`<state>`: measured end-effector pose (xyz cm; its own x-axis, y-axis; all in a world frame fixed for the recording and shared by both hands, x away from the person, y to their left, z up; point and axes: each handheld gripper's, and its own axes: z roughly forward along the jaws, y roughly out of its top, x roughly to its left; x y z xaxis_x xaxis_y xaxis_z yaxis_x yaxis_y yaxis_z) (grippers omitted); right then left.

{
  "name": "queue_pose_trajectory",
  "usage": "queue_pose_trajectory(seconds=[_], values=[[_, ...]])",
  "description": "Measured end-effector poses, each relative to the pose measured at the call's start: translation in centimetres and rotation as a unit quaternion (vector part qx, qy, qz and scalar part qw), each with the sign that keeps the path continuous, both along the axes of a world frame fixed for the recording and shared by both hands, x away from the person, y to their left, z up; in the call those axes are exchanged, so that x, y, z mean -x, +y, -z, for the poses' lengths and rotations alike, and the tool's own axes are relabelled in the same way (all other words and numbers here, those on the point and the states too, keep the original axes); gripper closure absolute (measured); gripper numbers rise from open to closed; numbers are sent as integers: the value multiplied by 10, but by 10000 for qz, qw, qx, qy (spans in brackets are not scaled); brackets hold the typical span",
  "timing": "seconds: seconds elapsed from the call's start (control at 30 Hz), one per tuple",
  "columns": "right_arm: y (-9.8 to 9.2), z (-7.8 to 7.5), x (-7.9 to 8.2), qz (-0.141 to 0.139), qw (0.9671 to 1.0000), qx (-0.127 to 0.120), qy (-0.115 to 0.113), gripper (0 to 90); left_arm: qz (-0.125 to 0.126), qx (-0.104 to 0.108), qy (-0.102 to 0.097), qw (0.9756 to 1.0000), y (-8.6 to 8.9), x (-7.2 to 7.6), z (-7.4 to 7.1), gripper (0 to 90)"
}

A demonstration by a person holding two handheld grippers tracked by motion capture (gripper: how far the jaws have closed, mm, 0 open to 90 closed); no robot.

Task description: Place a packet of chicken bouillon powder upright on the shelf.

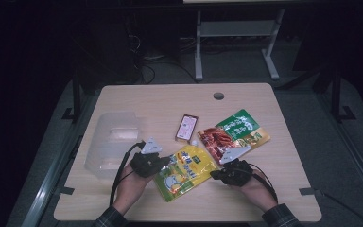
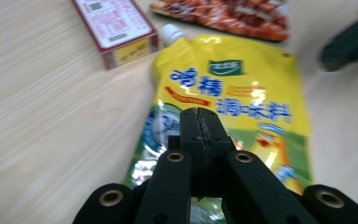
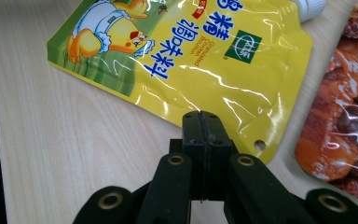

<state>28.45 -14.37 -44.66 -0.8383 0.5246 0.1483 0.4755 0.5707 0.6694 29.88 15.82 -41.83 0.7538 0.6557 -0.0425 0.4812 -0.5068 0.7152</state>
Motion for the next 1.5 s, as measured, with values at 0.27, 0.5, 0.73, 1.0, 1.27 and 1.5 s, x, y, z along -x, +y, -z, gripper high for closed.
queue_pose_trajectory(seconds=[0.27,0.5,0.73,1.0,1.27,1.5], values=[[-3,-1,3,-56,10000,-53,22,890,-330,-506,-121,9981,-21,-25,6,895],[-6,-1,3,-67,10000,-52,14,880,-543,-790,-14,9954,-28,-42,16,895],[-6,-2,4,-84,9999,-87,61,857,-667,-1015,105,9925,-31,-44,23,895],[6,5,9,-351,9991,122,201,880,-463,-994,332,9934,-34,-36,26,895],[16,12,12,-521,9977,294,306,897,-385,-1016,462,9930,-30,-30,27,895],[11,12,5,-337,9985,350,261,898,-207,-991,710,9923,-24,-21,24,895]])
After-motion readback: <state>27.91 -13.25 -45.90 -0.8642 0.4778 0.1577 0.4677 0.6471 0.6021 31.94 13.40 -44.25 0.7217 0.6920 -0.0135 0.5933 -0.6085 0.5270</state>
